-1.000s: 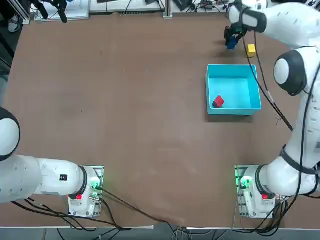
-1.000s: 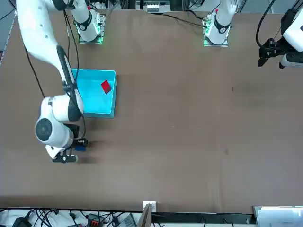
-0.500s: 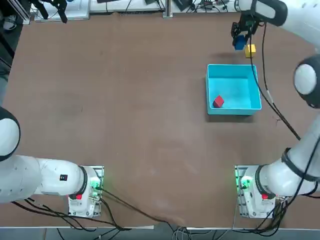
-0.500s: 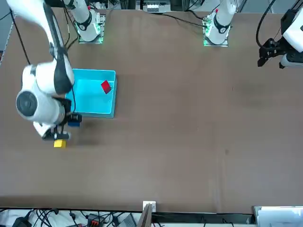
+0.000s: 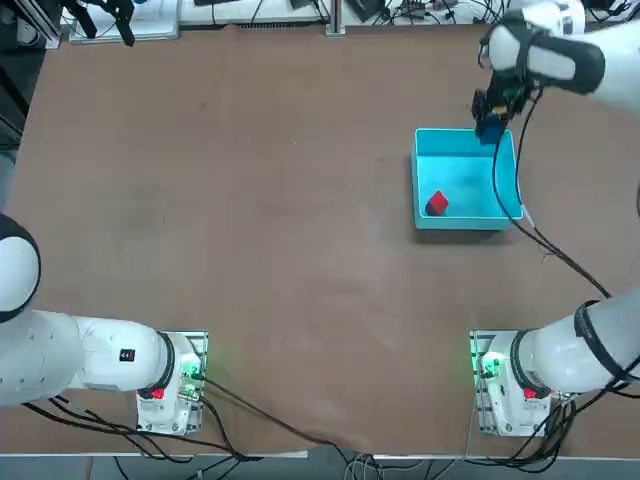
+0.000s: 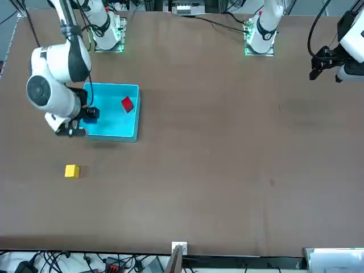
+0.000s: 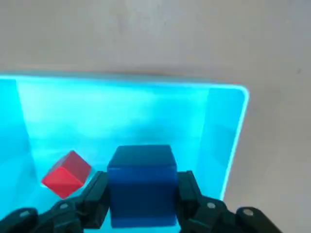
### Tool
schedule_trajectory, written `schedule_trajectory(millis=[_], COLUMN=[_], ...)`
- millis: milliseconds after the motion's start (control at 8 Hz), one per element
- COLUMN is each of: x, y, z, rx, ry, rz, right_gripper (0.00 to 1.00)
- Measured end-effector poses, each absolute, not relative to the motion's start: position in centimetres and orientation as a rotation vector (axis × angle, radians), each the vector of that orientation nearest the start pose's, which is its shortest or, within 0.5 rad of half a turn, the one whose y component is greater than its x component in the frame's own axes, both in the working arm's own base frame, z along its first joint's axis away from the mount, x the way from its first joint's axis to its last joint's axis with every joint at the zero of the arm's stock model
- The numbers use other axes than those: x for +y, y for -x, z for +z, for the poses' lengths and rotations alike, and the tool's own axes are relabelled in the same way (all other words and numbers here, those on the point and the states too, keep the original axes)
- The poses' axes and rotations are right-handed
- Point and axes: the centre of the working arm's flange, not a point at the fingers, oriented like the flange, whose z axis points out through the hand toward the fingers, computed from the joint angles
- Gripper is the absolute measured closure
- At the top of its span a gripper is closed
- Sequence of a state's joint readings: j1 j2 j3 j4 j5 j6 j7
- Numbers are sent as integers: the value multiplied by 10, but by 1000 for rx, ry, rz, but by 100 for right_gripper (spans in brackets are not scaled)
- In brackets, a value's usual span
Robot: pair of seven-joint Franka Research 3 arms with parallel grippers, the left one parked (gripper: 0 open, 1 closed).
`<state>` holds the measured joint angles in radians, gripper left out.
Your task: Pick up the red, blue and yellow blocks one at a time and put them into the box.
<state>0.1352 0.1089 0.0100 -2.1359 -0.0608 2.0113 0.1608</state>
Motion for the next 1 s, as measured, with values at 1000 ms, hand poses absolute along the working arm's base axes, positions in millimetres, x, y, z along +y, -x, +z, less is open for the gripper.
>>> schedule_trajectory(millis=[1000], x=[63], y=[-447], z=[233], rx=[-42], ry=[3193], rz=[358], right_gripper=[30])
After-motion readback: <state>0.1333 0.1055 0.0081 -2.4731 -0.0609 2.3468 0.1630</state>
